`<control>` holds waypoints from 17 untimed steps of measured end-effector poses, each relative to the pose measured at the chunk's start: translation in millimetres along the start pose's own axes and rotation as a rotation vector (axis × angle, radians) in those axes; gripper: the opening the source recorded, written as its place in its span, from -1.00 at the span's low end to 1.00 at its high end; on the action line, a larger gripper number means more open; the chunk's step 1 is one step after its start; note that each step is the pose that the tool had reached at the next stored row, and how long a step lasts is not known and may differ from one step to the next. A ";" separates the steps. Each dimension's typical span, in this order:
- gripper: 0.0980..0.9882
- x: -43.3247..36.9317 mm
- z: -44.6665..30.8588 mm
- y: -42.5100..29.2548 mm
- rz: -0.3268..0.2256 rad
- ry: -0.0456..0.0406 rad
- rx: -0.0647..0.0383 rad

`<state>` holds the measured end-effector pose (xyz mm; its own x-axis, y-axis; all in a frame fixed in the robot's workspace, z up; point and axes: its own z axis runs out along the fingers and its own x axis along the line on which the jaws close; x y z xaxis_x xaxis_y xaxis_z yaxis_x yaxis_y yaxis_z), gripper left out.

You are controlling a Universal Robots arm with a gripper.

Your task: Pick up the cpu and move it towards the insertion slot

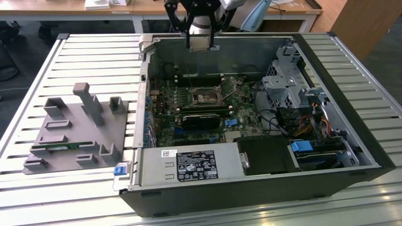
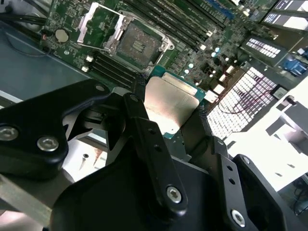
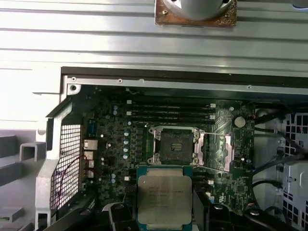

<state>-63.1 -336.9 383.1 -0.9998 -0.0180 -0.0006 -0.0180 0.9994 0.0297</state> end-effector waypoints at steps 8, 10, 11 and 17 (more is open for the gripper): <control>0.00 -13.3 2.8 13.5 0.000 0.0000 0.000; 0.00 -16.9 3.3 16.5 0.000 0.0000 0.000; 0.00 -18.5 3.5 17.9 0.000 0.0000 0.000; 0.00 -27.4 4.6 23.2 0.000 0.0000 -0.001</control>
<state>-36.2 -313.1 379.3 -0.9998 -0.0180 -0.0006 -0.0180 0.9994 0.0303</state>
